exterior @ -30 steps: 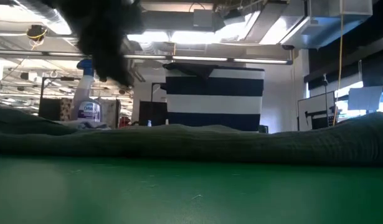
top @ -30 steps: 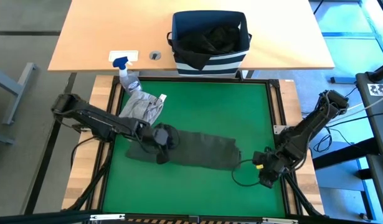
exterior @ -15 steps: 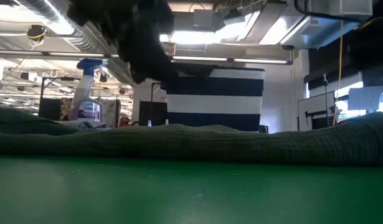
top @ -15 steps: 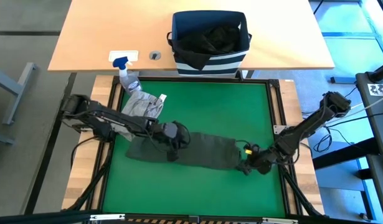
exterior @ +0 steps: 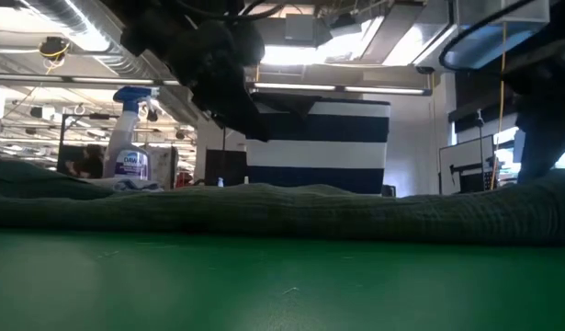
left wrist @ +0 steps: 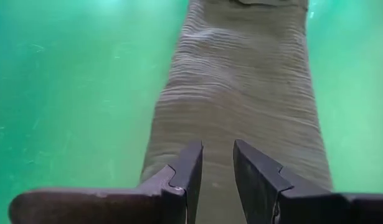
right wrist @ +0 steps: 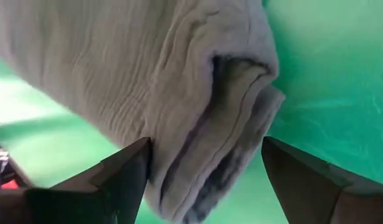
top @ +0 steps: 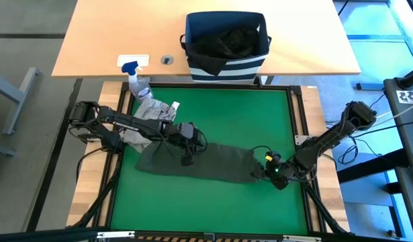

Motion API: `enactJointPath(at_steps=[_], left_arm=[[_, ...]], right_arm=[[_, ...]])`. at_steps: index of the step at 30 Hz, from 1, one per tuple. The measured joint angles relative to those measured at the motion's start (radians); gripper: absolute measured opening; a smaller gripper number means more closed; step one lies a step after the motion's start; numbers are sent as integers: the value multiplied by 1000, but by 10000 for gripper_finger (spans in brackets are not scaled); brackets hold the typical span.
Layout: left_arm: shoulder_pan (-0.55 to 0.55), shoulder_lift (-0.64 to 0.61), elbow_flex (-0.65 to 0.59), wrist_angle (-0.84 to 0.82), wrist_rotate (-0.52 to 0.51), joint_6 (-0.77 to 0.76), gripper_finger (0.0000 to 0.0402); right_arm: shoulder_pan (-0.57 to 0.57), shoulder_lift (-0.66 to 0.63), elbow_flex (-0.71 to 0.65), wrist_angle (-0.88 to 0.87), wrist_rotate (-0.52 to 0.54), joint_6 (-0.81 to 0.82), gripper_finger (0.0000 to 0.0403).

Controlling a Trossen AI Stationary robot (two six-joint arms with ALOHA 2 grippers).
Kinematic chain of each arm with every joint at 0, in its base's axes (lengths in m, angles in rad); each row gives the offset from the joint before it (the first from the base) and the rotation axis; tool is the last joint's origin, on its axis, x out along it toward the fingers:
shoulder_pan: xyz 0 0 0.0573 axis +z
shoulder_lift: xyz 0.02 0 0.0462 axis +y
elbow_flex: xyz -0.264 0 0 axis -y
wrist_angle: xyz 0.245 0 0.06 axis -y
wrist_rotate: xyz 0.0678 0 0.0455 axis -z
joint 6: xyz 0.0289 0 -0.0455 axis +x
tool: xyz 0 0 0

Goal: Fold Laundry from Bin
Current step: Fold the green shirt

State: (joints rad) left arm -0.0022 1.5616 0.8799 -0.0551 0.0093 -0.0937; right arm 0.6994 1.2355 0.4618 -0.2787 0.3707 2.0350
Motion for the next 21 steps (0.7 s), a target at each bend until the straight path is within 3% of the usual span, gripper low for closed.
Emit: enactJointPath(at_steps=[14, 17, 21], left_arm=[[35, 0, 0, 6, 0, 0, 87], [34, 0, 0, 6, 0, -1, 87], [35, 0, 0, 6, 0, -2, 87]], right_arm=[[2, 166, 2, 141, 171, -7, 300], [1, 188, 1, 186, 202, -24, 277], [0, 224, 1, 203, 213, -24, 217]])
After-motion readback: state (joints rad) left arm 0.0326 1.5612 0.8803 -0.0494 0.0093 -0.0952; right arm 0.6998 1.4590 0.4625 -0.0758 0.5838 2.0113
